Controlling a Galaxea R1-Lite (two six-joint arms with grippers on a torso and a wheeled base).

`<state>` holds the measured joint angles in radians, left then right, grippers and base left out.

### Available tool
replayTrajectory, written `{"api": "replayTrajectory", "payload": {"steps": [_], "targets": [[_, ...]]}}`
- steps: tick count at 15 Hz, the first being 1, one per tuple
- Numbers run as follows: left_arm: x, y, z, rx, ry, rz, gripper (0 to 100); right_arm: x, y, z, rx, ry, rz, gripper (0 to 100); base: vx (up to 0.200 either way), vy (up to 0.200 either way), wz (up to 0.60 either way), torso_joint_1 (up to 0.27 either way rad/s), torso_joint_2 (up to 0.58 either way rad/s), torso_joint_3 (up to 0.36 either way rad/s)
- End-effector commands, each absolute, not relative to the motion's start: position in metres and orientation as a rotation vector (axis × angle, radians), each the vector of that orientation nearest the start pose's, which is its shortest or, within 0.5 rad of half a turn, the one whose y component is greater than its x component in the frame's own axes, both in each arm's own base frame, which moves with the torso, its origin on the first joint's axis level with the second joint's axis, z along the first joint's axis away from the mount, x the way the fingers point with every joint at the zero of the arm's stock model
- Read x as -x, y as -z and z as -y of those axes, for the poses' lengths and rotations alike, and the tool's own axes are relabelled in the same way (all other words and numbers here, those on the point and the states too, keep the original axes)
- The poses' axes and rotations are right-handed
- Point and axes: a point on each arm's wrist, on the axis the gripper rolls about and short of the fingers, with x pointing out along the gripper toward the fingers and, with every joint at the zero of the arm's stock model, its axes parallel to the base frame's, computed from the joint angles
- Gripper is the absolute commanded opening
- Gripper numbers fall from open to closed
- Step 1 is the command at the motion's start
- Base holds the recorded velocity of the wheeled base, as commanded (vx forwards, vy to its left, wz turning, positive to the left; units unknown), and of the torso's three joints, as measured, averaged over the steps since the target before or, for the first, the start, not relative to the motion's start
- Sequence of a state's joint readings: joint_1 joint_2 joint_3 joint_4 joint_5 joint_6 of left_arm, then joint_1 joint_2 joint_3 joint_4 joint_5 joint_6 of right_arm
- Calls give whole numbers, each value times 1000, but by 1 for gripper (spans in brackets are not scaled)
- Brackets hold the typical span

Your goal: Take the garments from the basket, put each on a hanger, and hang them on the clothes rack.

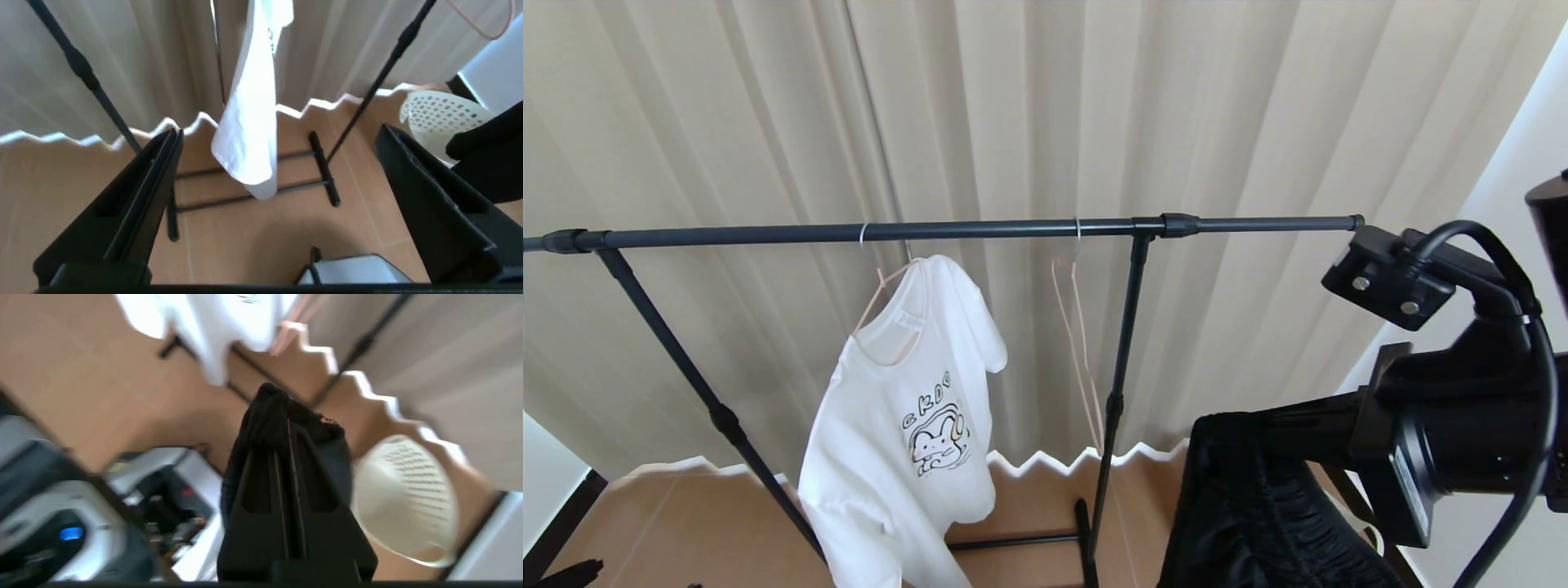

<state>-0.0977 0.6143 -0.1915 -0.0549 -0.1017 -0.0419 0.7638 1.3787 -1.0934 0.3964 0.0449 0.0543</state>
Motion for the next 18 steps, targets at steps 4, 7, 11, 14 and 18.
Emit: {"api": "replayTrajectory", "payload": {"steps": [4, 7, 11, 14, 18], "targets": [[-94, -147, 38, 86, 404, -616, 100, -169, -250, -199, 117, -894, -772, 0, 0, 0, 0, 0, 0, 0], [-105, -145, 47, 104, 430, -629, 100, -179, -253, -231, 74, -888, -769, 0, 0, 0, 0, 0, 0, 0], [-118, -142, 57, 116, 451, -651, 100, -199, -245, -297, 18, -756, -749, 0, 0, 0, 0, 0, 0, 0], [-123, -145, 65, 140, 443, -653, 100, -215, -239, -317, 20, -654, -703, 0, 0, 0, 0, 0, 0, 0], [-139, -151, 105, 203, 431, -708, 100, -236, -238, -340, -46, -439, -591, 0, 0, 0, 0, 0, 0, 0]]}}
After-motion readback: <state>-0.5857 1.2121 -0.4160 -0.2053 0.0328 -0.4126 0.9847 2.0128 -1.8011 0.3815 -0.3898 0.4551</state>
